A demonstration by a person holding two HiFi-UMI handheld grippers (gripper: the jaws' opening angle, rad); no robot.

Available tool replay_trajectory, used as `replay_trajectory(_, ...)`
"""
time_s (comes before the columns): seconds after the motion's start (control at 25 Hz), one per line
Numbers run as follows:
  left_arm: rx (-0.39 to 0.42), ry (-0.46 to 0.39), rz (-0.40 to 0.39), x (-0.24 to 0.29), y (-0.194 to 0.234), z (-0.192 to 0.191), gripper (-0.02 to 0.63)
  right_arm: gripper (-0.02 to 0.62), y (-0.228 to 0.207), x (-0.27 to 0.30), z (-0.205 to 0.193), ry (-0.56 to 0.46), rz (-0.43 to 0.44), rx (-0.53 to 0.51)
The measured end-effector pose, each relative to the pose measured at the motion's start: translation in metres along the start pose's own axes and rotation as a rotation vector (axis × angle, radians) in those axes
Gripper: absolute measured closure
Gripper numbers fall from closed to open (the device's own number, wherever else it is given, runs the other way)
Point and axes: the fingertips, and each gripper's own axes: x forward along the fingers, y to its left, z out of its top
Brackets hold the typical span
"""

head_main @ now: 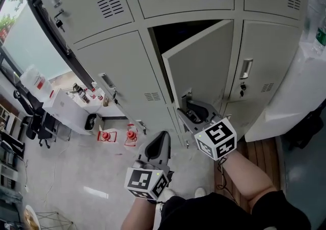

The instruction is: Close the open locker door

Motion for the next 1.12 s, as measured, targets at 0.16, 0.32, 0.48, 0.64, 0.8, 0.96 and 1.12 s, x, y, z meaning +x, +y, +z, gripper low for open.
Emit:
replay_trajectory(0.16,0.008,-0.002,0.013,0.006,0.011,0.000,0.584,0.423,-0.002,0.013,0.002,-0.002,-0.014,0.000)
replay_trajectory(0.32,0.021,0.017,0.004,0.015,0.021,-0.003,0.584,0.423,-0.005,0.029,0.002,-0.004,-0.031,0.004)
replay_trajectory(0.48,0.027,-0.002,-0.022,0.030,0.031,0.001,0.584,0.425,-0.009,0.045,0.003,0.004,-0.050,0.004)
replay_trajectory(0.64,0.025,0.000,-0.050,0.044,0.044,0.004,0.584,0.434,-0.016,0.063,0.004,0.013,-0.072,0.005)
replay_trajectory(0.8,0.027,0.000,-0.071,0.056,0.057,0.008,0.584,0.442,-0.025,0.079,0.006,0.012,-0.097,0.015)
replay_trajectory(0.96,0.027,0.007,-0.089,0.066,0.069,0.007,0.584,0.454,-0.034,0.094,0.007,0.010,-0.123,0.020)
replay_trajectory(1.12,0.028,0.016,-0.111,0.075,0.076,0.005,0.584,0.462,-0.043,0.107,0.007,0.011,-0.146,0.024)
